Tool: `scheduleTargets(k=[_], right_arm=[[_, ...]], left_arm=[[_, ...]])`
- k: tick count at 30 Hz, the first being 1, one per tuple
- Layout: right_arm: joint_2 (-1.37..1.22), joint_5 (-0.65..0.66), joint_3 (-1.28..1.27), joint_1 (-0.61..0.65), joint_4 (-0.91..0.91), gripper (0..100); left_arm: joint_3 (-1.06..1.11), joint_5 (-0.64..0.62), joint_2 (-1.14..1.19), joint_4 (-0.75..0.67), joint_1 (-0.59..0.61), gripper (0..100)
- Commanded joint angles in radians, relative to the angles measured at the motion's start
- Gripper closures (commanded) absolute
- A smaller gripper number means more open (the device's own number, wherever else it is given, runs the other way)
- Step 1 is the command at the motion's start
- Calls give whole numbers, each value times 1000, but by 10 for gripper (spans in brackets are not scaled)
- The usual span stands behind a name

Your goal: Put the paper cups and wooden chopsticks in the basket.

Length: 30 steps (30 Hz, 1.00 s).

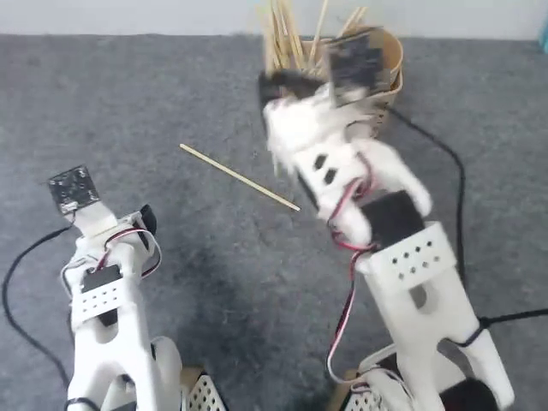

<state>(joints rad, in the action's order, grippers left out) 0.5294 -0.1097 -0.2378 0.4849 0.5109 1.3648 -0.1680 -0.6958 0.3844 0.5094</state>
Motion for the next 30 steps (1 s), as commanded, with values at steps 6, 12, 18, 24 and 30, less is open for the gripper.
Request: scheduleTargets(k=[6,12,18,24,30], right_arm=[[-199,18,51,-168,-608,991],[-452,46,55,-208,-885,991],[-598,196,51,-203,-1043,976],[-549,150,51,-209,-952,786],[-375,66,48,-211,-743,826]], left_arm=[[-13,-6,-32,-21,-8,766],[-13,-6,-32,-23,-8,766],[-13,-6,-32,-23,-11,766],[-24,-12,-31,-18,-41,765],[-142,-123,6,115,-221,765]])
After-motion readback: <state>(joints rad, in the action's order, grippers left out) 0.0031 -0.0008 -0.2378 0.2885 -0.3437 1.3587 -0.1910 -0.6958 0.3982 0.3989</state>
